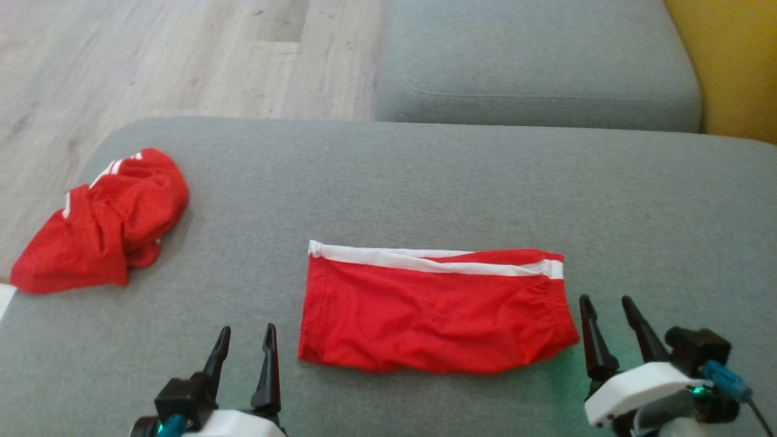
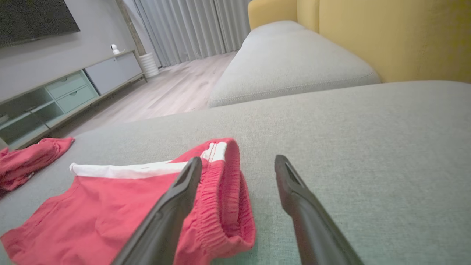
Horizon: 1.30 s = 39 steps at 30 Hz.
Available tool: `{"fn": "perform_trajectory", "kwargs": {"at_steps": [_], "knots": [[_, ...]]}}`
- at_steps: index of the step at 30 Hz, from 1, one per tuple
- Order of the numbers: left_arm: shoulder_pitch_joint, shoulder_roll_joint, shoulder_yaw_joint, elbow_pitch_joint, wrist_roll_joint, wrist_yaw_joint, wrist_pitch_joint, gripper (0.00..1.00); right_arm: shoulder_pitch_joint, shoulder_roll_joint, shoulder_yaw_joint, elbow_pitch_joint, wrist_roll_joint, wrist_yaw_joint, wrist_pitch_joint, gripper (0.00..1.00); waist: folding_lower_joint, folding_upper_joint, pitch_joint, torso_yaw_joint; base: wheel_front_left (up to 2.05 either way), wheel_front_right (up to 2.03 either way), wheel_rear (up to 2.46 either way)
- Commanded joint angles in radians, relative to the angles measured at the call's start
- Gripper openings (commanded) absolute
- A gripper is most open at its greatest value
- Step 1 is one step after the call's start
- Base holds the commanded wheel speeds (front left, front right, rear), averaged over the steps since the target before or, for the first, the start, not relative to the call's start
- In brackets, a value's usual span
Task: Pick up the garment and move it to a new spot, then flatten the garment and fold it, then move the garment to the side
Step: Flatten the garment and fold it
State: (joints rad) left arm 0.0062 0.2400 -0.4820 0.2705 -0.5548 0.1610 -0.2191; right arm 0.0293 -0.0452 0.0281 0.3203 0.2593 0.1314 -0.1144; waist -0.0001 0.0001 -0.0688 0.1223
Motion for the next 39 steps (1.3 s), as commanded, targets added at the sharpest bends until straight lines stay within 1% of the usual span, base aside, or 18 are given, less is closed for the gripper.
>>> {"fn": "perform_trajectory", "kwargs": {"at_steps": [1,8,16,18,20,21,22,24,25,26,30,33,36,39], "knots": [[-0.039,0.015,0.034,-0.042,0.006,0.008,0.000,1.00,-0.064,-0.005,0.028,-0.010,-0.010,-0.001,0.002,1.00,0.0001,-0.0001,0.002,0.015,0.00,0.00,0.00],[-0.041,0.007,0.017,-0.074,0.011,0.018,0.009,1.00,-0.167,-0.005,0.026,0.162,-0.054,-0.001,0.059,1.00,0.0001,-0.0001,0.019,0.064,0.00,0.00,0.00],[-0.046,0.002,0.003,-0.097,0.012,0.021,0.016,1.00,-0.239,-0.005,-0.032,0.361,-0.117,-0.001,0.082,1.00,0.0001,-0.0001,0.041,0.113,0.00,0.00,0.00],[-0.044,0.002,0.000,-0.102,0.013,0.024,0.016,1.00,-0.251,-0.005,-0.025,0.420,-0.097,-0.001,0.093,1.00,0.0001,-0.0001,0.041,0.118,0.00,0.00,0.00],[-0.041,0.002,-0.002,-0.103,0.012,0.024,0.015,1.00,-0.258,-0.005,-0.011,0.451,-0.073,-0.001,0.095,1.00,0.0001,-0.0001,0.040,0.117,0.00,0.00,0.00],[-0.039,0.001,-0.003,-0.104,0.011,0.024,0.015,1.00,-0.263,-0.005,-0.001,0.464,-0.055,-0.001,0.095,0.67,0.0001,-0.0001,0.040,0.115,0.00,0.00,0.00],[-0.038,0.001,-0.004,-0.105,0.010,0.024,0.015,1.00,-0.268,-0.005,0.009,0.475,-0.037,-0.001,0.095,0.44,0.0001,-0.0001,0.039,0.110,0.00,0.00,0.00],[-0.038,0.002,-0.004,-0.109,0.010,0.026,0.014,1.00,-0.280,-0.005,0.027,0.489,-0.005,-0.001,0.093,0.13,0.0001,-0.0001,0.040,0.099,0.00,0.00,0.00],[-0.038,0.002,-0.003,-0.111,0.010,0.028,0.014,1.00,-0.288,-0.005,0.034,0.494,0.010,-0.001,0.092,0.05,0.0001,-0.0001,0.041,0.092,0.00,0.00,0.00],[-0.039,0.003,-0.003,-0.114,0.010,0.030,0.014,1.00,-0.296,-0.005,0.037,0.498,0.023,-0.001,0.092,0.00,0.0001,-0.0001,0.042,0.084,0.00,0.00,0.00],[-0.037,0.005,-0.002,-0.121,0.009,0.035,0.014,1.00,-0.330,-0.005,0.023,0.506,0.052,-0.001,0.099,0.00,0.0001,-0.0001,0.043,0.053,0.00,0.00,0.00],[-0.038,0.006,-0.002,-0.124,0.008,0.038,0.013,1.00,-0.351,-0.012,-0.018,0.501,0.043,-0.001,0.113,0.00,0.0001,-0.0001,0.045,0.029,0.00,0.00,0.00],[-0.039,0.005,-0.001,-0.126,0.007,0.041,0.012,1.00,-0.364,-0.034,-0.057,0.483,0.043,-0.001,0.142,0.00,0.0001,-0.0001,0.049,0.006,0.00,0.00,0.00],[-0.042,0.005,-0.003,-0.126,0.006,0.040,0.011,1.00,-0.361,-0.077,-0.089,0.452,0.046,-0.001,0.181,0.00,0.0001,-0.0001,0.053,-0.011,0.00,0.00,0.00]]}}
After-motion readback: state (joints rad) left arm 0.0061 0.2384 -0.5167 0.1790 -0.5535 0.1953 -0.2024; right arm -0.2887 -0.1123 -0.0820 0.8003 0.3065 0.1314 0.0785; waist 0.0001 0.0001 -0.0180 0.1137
